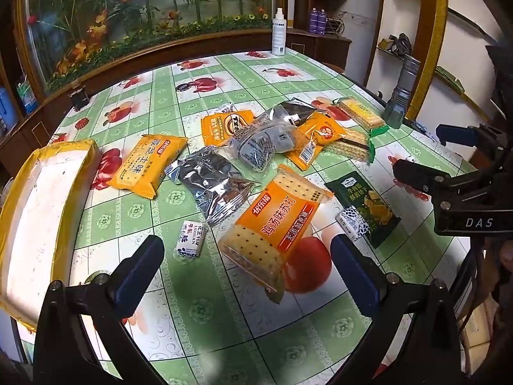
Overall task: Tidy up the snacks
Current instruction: 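Reach both tools toward the snacks on the table, then grasp the orange cracker pack with left tool while right tool grasps the green biscuit pack, then carry both packs over the white tray and release them inside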
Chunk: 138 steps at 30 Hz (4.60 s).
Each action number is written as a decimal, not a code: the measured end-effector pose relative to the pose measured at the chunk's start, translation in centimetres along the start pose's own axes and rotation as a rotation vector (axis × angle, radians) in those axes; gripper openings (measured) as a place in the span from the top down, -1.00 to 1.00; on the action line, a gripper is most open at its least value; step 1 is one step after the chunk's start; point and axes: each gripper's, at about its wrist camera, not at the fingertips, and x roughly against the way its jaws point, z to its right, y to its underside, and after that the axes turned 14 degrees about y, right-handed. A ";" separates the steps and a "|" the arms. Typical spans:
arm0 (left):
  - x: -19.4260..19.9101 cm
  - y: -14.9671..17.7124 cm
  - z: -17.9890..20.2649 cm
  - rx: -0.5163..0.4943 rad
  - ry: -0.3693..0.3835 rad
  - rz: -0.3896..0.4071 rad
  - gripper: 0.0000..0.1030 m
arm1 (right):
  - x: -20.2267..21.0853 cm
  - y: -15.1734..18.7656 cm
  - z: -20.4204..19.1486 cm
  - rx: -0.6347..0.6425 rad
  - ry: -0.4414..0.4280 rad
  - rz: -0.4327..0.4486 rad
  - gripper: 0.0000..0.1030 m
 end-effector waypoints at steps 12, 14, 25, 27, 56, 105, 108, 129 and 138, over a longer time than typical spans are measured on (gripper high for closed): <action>0.5 0.6 -2.3 0.016 -0.021 -0.007 -1.00 | 0.1 0.5 0.2 -0.016 -0.027 -0.019 -1.00; 0.9 1.2 -3.5 0.024 -0.040 -0.009 -1.00 | -0.1 0.6 0.5 -0.029 -0.041 -0.023 -1.00; 2.1 3.6 -7.1 0.098 -0.055 -0.025 -1.00 | -1.2 1.4 0.4 -0.068 -0.130 -0.042 -1.00; 1.5 3.2 -6.7 0.096 -0.032 -0.029 -1.00 | -1.3 1.6 0.3 -0.064 -0.127 -0.047 -1.00; -8.3 -1.8 0.5 -0.088 0.104 -0.202 -0.55 | -2.1 3.3 1.8 -0.095 -0.202 -0.089 -0.93; 2.4 1.1 -4.4 0.146 -0.119 0.004 0.00 | -0.5 -0.2 -5.6 0.028 -0.318 -0.039 0.12; 3.9 1.7 -6.5 0.196 -0.171 0.027 -0.01 | 0.4 -1.1 -7.6 0.064 -0.352 -0.014 0.12; 9.3 3.6 -11.9 0.307 -0.327 0.131 -0.01 | 4.5 -4.7 -16.5 0.212 -0.496 0.075 0.12; 10.5 4.0 -16.3 0.403 -0.381 0.157 -0.01 | 5.6 -7.2 -21.1 0.264 -0.569 0.114 0.12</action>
